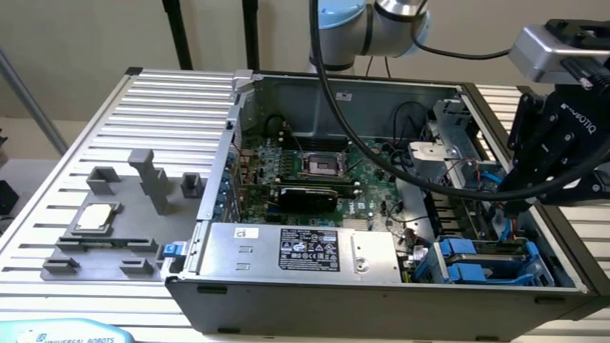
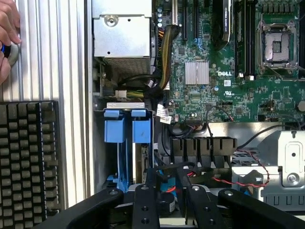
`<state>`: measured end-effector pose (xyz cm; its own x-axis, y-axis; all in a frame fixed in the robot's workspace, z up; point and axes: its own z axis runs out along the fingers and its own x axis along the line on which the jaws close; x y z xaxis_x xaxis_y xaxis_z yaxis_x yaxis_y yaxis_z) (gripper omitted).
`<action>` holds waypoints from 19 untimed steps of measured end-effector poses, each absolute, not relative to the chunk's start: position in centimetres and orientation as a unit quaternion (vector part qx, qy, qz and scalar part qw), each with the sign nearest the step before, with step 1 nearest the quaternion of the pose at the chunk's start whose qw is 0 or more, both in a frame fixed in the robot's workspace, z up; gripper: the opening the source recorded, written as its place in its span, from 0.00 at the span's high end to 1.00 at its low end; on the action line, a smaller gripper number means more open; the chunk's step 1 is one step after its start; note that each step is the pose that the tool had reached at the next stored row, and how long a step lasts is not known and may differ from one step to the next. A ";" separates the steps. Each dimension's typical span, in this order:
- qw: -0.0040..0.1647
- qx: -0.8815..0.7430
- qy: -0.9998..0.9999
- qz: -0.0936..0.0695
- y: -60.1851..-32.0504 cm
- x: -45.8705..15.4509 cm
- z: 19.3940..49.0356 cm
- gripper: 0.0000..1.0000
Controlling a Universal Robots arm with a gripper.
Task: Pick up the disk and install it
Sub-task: 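Insert the second disk wire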
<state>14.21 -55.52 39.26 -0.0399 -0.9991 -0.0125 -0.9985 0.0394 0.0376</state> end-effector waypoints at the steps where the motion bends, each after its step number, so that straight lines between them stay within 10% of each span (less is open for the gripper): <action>1: 0.009 0.693 -0.721 -0.016 -55.5 14.2 39.1 0.69; 19: 0.020 0.693 -0.721 -0.002 -54.7 14.2 37.9 0.81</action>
